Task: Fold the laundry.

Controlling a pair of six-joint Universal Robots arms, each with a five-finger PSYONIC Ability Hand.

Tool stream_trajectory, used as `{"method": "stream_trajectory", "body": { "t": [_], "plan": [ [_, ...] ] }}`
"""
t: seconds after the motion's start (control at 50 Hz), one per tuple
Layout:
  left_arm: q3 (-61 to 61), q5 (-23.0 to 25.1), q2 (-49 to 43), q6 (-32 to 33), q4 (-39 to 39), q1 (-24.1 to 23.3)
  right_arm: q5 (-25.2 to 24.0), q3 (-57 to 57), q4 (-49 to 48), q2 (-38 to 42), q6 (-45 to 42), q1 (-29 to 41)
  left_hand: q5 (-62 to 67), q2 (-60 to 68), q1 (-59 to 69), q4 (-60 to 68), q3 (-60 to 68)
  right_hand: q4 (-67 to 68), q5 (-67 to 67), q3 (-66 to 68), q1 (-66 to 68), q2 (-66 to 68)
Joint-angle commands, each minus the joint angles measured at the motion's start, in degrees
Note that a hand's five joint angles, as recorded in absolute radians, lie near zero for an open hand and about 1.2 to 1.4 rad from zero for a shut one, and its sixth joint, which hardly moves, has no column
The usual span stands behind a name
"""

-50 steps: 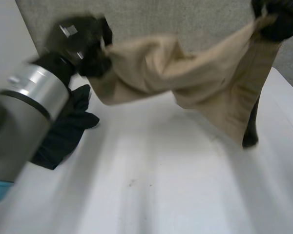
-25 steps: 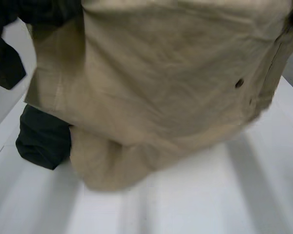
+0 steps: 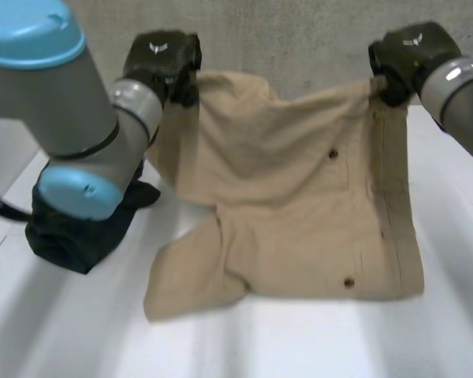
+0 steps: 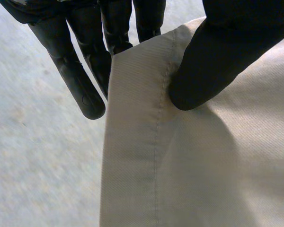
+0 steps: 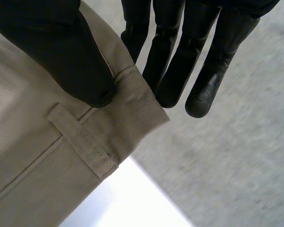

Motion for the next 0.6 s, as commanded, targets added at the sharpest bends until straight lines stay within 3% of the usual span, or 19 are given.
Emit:
{"method": "stream_trajectory", "body": {
  "t": [0.02,0.06,0.18,0.42,0.6],
  "plan": [
    [23.0,-5.67,-6.57,0.71,0.31,-0.02,2.41,-11.03,-16.91,3.96,5.11,2.6,14.62,11.38,15.82,11.31,11.69,11.81,14.15,12.2,24.29,12.76],
    [26.96,-6.46,-6.57,0.36,0.49,-0.81,3.2,-11.56,-22.36,2.99,7.48,2.86,14.62,11.38,15.82,11.31,11.69,11.81,14.15,12.2,24.29,12.76],
    [25.93,-6.82,-2.18,-0.26,1.71,-1.95,4.88,-9.37,-26.95,-2.54,11.09,2.95,14.62,11.38,15.82,11.31,11.69,11.81,14.15,12.2,24.29,12.76],
    [-3.32,-6.29,1.25,-1.49,11.64,0.33,3.3,7.41,-23.53,-3.87,9.69,2.25,14.62,11.38,15.82,11.31,11.69,11.81,14.15,12.2,24.29,12.76],
    [-26.17,-5.41,-0.85,-0.44,16.74,0.51,-0.13,23.22,-14.74,2.1,-0.67,2.24,14.62,11.38,15.82,11.31,11.69,11.81,14.15,12.2,24.29,12.76]
  ]
}}
